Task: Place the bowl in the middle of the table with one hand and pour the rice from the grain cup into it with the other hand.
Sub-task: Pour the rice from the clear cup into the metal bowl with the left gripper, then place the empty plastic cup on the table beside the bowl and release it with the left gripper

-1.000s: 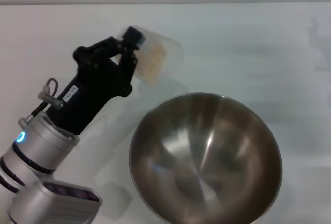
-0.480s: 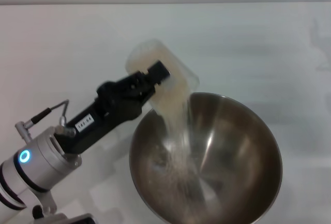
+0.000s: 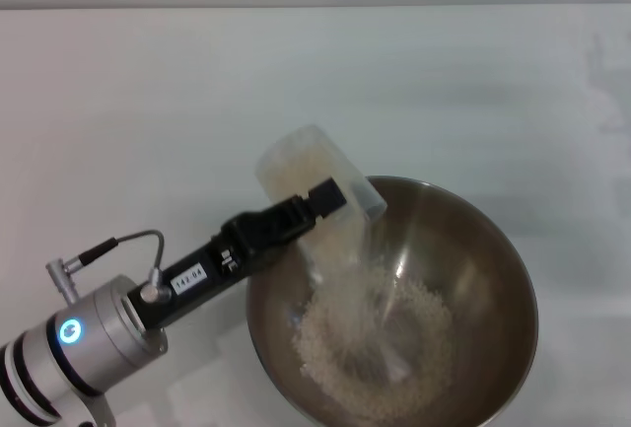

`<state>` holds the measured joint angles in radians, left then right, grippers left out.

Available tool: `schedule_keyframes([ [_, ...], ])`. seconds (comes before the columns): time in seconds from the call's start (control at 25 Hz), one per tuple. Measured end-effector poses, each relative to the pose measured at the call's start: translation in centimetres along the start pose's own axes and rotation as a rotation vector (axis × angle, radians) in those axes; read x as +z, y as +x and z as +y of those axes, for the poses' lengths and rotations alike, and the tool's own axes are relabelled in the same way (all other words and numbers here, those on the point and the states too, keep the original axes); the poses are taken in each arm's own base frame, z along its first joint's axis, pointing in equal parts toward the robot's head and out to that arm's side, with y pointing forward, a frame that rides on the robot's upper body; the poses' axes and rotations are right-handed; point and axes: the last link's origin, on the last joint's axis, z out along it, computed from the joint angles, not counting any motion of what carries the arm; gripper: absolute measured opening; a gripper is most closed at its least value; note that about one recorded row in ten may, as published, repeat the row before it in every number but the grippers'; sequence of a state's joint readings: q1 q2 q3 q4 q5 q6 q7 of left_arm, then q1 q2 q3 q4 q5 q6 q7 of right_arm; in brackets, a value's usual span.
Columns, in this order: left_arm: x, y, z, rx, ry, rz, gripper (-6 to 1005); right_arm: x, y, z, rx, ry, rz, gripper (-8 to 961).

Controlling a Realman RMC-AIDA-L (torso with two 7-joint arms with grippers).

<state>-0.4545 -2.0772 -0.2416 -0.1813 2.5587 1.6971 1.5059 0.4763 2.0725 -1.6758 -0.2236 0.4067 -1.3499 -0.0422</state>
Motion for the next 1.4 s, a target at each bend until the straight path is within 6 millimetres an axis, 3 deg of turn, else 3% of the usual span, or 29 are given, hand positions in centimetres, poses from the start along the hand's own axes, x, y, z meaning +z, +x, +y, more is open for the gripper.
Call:
schedule_keyframes([
  [0.56,-0.5,2.4,0.5,0.284,-0.034,0.047,71,0.2,0.1,0.2,-0.018,-0.008,0.008,432],
  [1.04,-0.5,2.8,0.5,0.310,-0.031,0.044,80,0.3,0.1,0.3,-0.019,-0.014,0.008,432],
  [1.16,-0.4,2.4,0.3,0.157,-0.020,0.021,83,0.7,0.2,0.5,-0.009,-0.021,0.021,432],
  [1.24,-0.4,2.4,0.3,0.157,-0.020,0.021,84,0.9,0.3,0.6,-0.007,-0.022,0.029,432],
  [1.28,-0.3,2.3,0.2,0.091,-0.014,0.009,85,1.0,0.4,0.6,-0.006,-0.023,0.034,432],
  [1.32,0.1,1.8,-0.4,-0.129,0.029,-0.065,86,1.0,0.5,0.7,-0.004,-0.024,0.039,432],
  [1.4,0.0,1.4,-0.6,-0.222,0.051,-0.115,88,1.2,0.5,0.8,0.000,-0.024,0.044,432],
])
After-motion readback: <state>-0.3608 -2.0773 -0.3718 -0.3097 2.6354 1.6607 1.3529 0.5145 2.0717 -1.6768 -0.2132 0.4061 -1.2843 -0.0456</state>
